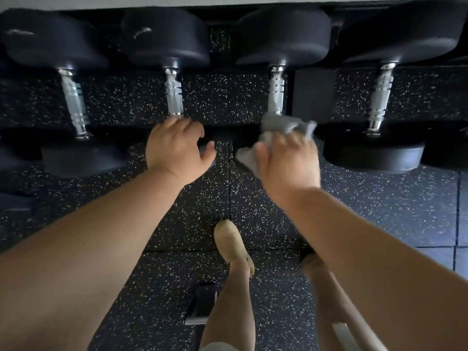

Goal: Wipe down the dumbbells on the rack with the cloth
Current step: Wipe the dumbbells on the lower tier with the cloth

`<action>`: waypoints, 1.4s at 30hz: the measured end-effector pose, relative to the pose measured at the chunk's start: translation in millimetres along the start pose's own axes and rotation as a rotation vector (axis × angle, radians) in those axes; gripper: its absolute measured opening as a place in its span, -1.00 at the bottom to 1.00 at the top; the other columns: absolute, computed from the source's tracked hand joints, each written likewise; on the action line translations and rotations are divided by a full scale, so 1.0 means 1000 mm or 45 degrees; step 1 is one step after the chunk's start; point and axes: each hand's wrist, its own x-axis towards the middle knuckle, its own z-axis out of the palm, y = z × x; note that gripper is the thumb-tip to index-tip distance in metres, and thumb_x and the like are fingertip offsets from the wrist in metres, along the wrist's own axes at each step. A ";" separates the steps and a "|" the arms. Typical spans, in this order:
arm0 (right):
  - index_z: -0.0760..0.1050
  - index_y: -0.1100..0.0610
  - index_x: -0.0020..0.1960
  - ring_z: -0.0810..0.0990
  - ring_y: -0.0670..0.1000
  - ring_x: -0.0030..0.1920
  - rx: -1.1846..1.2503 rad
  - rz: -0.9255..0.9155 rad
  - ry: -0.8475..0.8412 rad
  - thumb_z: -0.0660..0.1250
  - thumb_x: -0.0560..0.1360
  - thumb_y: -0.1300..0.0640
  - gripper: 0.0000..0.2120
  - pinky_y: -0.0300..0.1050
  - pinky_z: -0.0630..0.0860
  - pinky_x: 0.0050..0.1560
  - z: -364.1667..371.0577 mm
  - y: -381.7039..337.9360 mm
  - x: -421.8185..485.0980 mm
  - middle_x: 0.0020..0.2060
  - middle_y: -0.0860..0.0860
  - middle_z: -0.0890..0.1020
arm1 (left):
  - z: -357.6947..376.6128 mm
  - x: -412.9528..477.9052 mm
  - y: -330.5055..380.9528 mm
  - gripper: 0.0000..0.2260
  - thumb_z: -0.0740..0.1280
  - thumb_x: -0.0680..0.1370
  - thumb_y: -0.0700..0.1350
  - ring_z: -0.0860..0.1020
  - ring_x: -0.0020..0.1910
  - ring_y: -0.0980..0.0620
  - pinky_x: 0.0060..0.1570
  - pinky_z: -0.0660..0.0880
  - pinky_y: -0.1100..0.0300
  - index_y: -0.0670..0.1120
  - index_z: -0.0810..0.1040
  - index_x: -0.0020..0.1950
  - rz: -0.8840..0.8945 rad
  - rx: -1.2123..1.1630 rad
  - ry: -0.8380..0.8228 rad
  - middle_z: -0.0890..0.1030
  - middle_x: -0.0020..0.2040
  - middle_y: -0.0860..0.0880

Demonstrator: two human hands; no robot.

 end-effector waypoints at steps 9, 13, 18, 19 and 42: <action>0.57 -0.05 0.12 0.60 0.06 0.05 -0.113 -0.272 0.071 0.25 0.61 -0.23 -0.71 -0.07 0.46 -0.03 0.021 -0.006 0.006 -0.06 -0.08 0.63 | 0.002 0.000 -0.002 -0.71 0.25 0.54 0.13 0.55 -0.07 -0.15 -0.17 0.47 -0.01 -0.07 0.58 -0.10 0.023 0.000 0.068 0.62 -0.16 -0.05; 0.50 0.10 0.19 0.55 0.24 0.09 0.150 0.071 0.043 0.15 0.57 -0.31 -0.49 -0.01 0.45 -0.08 0.005 0.056 -0.007 -0.04 0.13 0.56 | 0.005 -0.001 -0.001 -0.73 0.27 0.54 0.14 0.55 -0.03 -0.15 -0.14 0.44 -0.01 -0.04 0.60 -0.08 0.009 -0.015 0.094 0.62 -0.16 -0.03; 0.52 0.21 0.12 0.56 0.25 0.07 0.053 0.076 0.039 0.02 0.68 -0.17 -0.50 0.11 0.47 0.14 0.016 0.021 -0.003 0.00 0.23 0.61 | 0.007 -0.001 -0.001 -0.72 0.28 0.55 0.14 0.55 -0.05 -0.13 -0.15 0.42 0.02 -0.05 0.62 -0.07 0.001 0.007 0.130 0.63 -0.16 -0.02; 0.55 0.18 0.08 0.59 0.23 0.04 0.001 -0.001 0.053 0.05 0.69 -0.16 -0.53 0.12 0.46 0.13 0.018 0.008 0.002 -0.03 0.19 0.64 | 0.006 -0.001 -0.001 -0.72 0.28 0.55 0.13 0.55 -0.06 -0.14 -0.16 0.42 0.03 -0.06 0.62 -0.07 0.000 0.011 0.134 0.63 -0.17 -0.03; 0.39 0.10 0.24 0.57 0.20 0.02 0.703 0.298 -0.035 -0.02 0.72 -0.16 -0.61 -0.03 0.42 -0.06 0.001 0.037 0.071 0.12 0.16 0.60 | 0.011 0.011 0.011 -0.64 0.23 0.59 0.21 0.56 -0.12 -0.17 -0.25 0.45 0.02 -0.04 0.64 -0.08 -0.532 -0.060 0.270 0.63 -0.22 -0.04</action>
